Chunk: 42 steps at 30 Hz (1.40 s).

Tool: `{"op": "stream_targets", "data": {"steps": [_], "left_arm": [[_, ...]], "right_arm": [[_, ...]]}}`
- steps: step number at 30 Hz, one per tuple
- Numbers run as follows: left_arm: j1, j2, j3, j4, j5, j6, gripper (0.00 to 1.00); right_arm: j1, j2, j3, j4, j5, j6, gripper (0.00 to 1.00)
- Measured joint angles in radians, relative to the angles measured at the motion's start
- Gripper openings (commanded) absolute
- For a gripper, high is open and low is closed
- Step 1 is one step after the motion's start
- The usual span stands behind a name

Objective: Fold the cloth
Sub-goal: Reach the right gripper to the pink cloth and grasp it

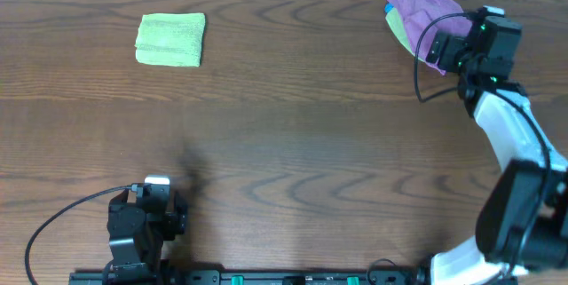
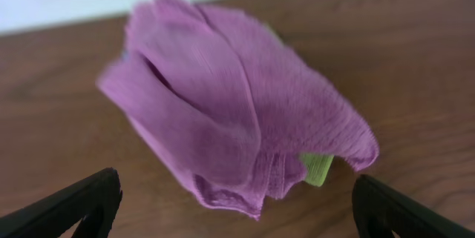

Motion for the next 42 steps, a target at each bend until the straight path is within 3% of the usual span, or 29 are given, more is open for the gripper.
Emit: {"op": "stream_targets", "data": {"steps": [9,11,15,18,30,38,42], "left_arm": [[0.000,0.000,0.000,0.000,0.000,0.000,0.95],[0.000,0.000,0.000,0.000,0.000,0.000,0.95],[0.000,0.000,0.000,0.000,0.000,0.000,0.95],[0.000,0.000,0.000,0.000,0.000,0.000,0.95],[0.000,0.000,0.000,0.000,0.000,0.000,0.95],[0.000,0.000,0.000,0.000,0.000,0.000,0.95],[0.000,0.000,0.000,0.000,0.000,0.000,0.95]], "right_arm": [[-0.001,0.094,0.017,-0.165,-0.066,0.045,0.99],[0.000,0.094,0.017,-0.147,-0.087,0.057,0.94],[0.004,0.094,0.018,-0.018,-0.116,0.029,0.99],[0.015,0.101,0.035,0.039,-0.128,-0.017,0.97],[0.022,0.393,0.423,-0.146,-0.127,-0.056,0.90],[0.022,0.411,0.457,-0.215,-0.070,-0.075,0.52],[0.022,0.411,0.459,-0.265,-0.056,-0.077,0.20]]}}
